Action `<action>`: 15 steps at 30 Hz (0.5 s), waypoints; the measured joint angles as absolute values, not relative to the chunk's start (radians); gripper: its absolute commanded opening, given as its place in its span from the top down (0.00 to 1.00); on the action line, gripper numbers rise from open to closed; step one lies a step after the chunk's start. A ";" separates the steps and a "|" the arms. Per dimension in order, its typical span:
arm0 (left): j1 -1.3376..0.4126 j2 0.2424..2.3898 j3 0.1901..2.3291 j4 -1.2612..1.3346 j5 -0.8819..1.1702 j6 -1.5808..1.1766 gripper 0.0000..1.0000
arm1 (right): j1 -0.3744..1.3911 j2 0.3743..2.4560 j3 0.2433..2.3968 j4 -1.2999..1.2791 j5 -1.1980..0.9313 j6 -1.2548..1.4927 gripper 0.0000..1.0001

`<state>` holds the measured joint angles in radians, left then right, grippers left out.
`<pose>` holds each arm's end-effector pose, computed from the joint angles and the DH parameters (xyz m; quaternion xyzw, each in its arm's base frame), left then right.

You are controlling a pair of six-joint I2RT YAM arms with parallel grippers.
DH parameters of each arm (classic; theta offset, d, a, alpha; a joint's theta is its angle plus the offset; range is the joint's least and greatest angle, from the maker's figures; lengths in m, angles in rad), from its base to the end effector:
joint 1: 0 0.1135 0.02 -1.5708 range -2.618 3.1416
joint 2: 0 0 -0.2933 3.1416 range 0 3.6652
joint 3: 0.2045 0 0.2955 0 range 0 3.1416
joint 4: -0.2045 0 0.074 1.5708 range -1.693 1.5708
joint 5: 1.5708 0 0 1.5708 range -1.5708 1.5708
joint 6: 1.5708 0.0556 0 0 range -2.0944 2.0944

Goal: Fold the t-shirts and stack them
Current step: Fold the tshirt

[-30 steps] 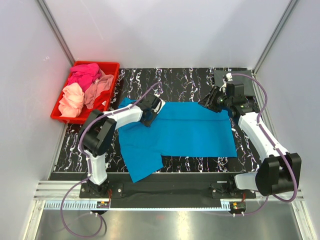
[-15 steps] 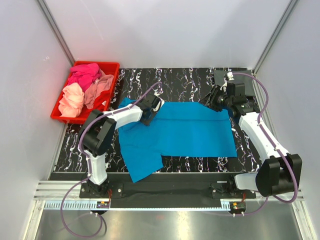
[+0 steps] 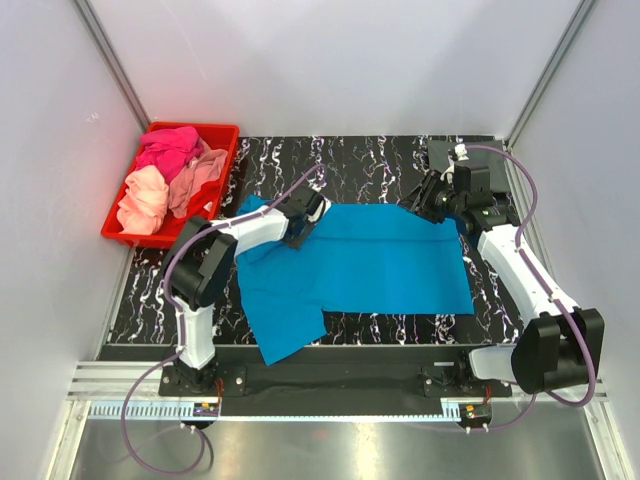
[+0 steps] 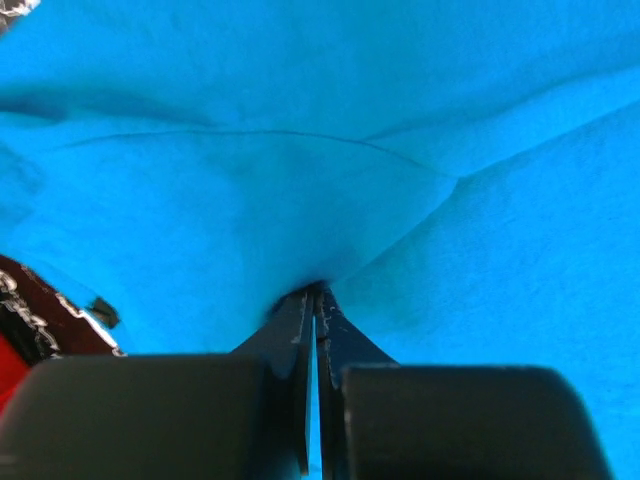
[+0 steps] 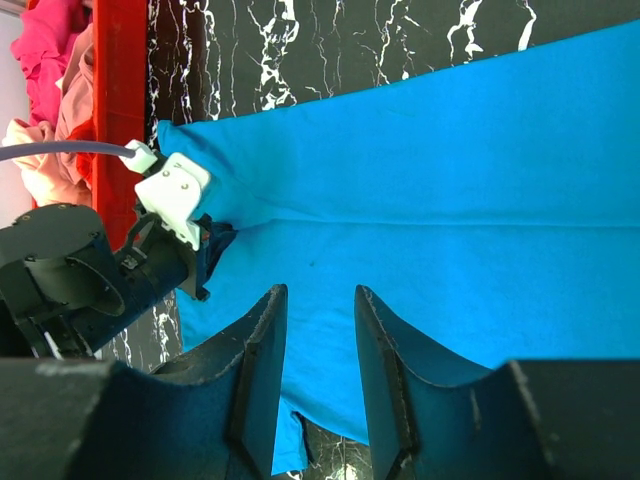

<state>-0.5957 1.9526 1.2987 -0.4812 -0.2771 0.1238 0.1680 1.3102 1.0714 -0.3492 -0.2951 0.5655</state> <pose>0.3804 -0.2395 0.1417 0.3125 0.9156 0.0811 0.2396 0.3380 0.0737 0.3162 0.1042 0.8686 0.2884 0.3892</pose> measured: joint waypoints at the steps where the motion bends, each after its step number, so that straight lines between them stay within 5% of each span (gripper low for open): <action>1: -0.596 1.953 1.308 -0.491 -0.281 0.124 1.00 | 0.168 1.309 1.071 -0.349 -0.295 0.566 0.59; 15: -0.598 1.951 1.501 -0.739 -0.228 0.066 1.00 | 0.168 1.291 1.071 -0.349 -0.289 0.581 0.59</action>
<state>-0.5980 1.9514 1.5013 -0.7387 -0.2276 0.0658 0.1680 1.2911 1.0706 -0.3492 -0.2893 0.5812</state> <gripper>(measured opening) 0.012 0.409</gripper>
